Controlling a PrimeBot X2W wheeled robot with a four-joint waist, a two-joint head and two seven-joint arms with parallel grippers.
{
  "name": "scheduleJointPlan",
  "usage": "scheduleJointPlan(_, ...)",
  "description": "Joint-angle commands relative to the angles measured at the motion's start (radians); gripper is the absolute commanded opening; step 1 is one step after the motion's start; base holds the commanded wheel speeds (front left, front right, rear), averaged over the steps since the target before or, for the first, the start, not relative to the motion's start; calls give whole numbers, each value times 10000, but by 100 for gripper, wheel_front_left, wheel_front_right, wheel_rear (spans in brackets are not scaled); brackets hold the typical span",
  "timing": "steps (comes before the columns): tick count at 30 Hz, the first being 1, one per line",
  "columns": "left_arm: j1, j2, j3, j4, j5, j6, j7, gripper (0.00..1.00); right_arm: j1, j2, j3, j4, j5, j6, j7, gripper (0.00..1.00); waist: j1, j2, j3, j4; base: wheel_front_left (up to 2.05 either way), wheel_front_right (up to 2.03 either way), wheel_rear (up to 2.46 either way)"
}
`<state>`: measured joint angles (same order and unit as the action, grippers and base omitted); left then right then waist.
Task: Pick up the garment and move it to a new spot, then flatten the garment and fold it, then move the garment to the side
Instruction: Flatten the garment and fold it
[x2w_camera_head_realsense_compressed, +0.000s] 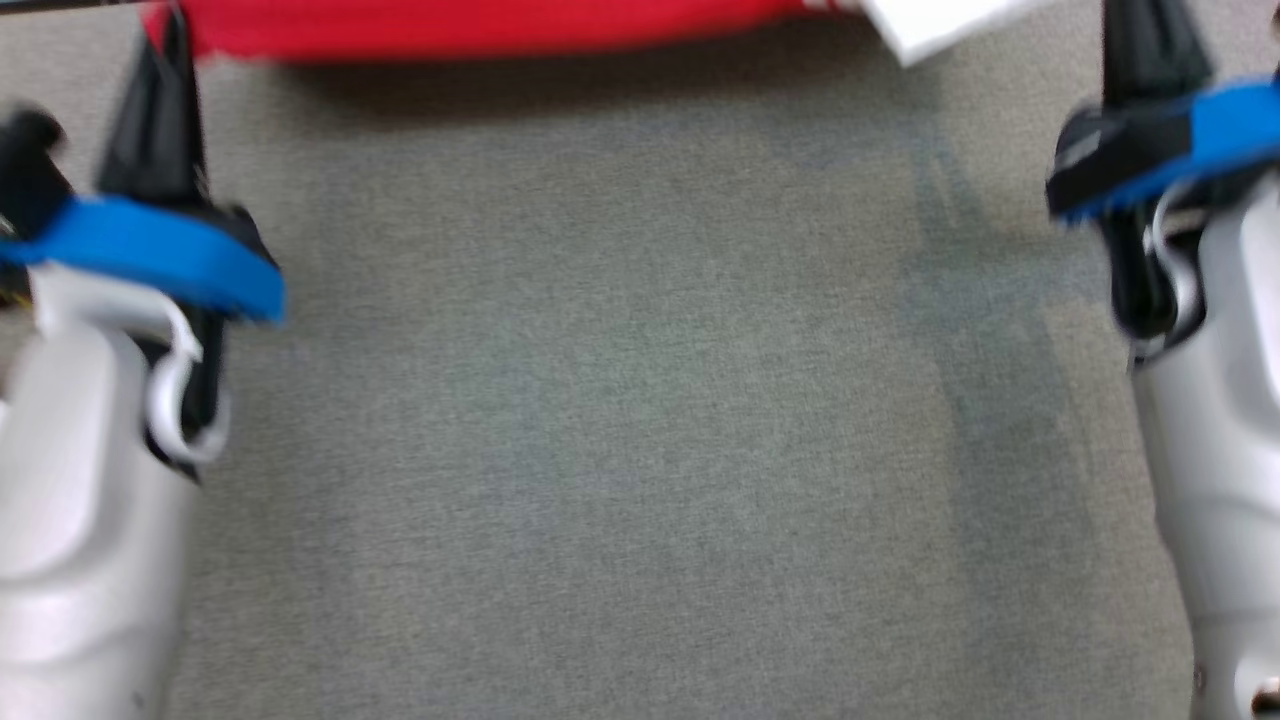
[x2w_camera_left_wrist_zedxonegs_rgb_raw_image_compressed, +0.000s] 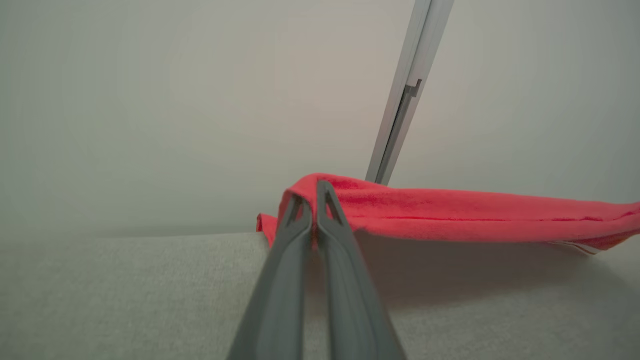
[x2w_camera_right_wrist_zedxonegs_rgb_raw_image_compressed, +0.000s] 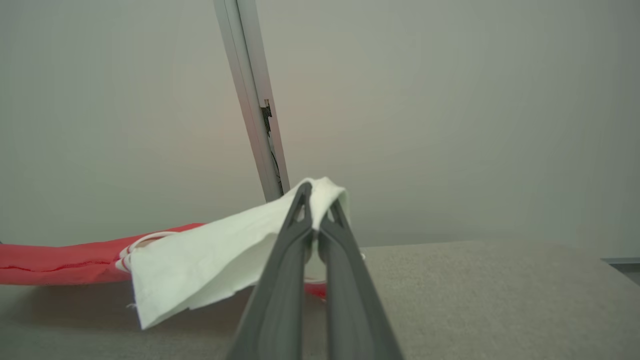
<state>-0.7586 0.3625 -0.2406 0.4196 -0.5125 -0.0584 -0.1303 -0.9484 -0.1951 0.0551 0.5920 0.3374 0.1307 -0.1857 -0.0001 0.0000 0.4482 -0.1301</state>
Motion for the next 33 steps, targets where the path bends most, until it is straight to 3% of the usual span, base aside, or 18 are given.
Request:
scheduleJointPlan(1,437,-105,-8,159,-65,82,-168,0,570,-34,-37,-60,194,0,23,0,1,0,-149,36,0,0,0)
scheduleJointPlan(9,3527,-1034,-275,825,-722,245,-508,0,4711,-17,-711,-1281,709,1,1860,0,1,0,-1257,464,0,0,0)
scheduleJointPlan(18,5718,-1155,-500,173,-799,853,-300,0,8233,1056,-2140,-4863,40,1,4783,0,1,0,-2186,660,0,0,0)
scheduleJointPlan(24,6744,-952,-650,-639,-712,1505,387,0,10022,1431,-2388,-6853,251,1,7212,0,1,0,-2460,703,0,0,0)
scheduleJointPlan(28,7340,-457,-834,-1313,-434,2060,1405,0,11036,1432,-2259,-7801,732,1,8764,0,1,0,-2544,664,0,0,0)
scheduleJointPlan(33,8177,253,-1113,-2678,-338,2487,3005,0,11722,1433,-2323,-8842,1066,1,9768,0,1,0,-2602,568,0,0,0)
